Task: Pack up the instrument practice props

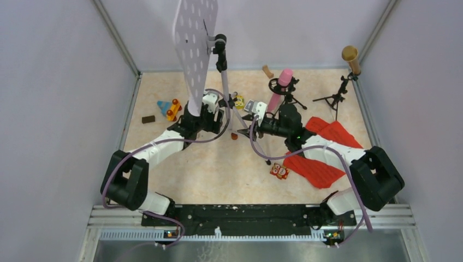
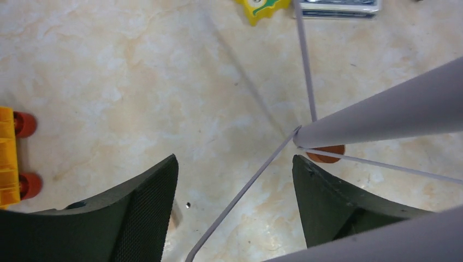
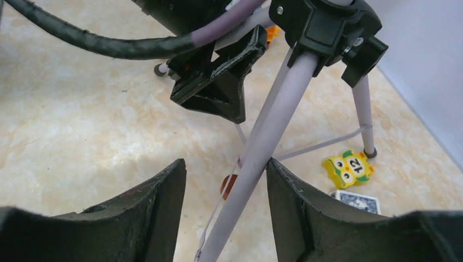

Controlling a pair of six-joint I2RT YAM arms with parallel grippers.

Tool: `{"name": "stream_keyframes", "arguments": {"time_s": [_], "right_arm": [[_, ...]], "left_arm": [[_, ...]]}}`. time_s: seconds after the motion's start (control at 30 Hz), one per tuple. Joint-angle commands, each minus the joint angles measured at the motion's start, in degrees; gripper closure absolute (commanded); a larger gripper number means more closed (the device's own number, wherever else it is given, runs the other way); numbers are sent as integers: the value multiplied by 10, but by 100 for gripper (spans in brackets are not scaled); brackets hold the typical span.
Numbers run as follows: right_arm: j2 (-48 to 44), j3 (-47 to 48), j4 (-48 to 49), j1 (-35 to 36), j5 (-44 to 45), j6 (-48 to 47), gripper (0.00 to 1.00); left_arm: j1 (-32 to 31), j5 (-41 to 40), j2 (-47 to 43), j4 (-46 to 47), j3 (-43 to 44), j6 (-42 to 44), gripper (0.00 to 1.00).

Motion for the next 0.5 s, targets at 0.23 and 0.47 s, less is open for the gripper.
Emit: {"name": "stream_keyframes", "arguments": {"time_s": [0.23,0.47], "right_arm": [[-42,-52,21,103,-19,34,49],[-24,-55,69,193,58,55,49]], "left_arm": [[43,-32,76,51,71,2,17],[43,31,121,42,124,31,14]]}}
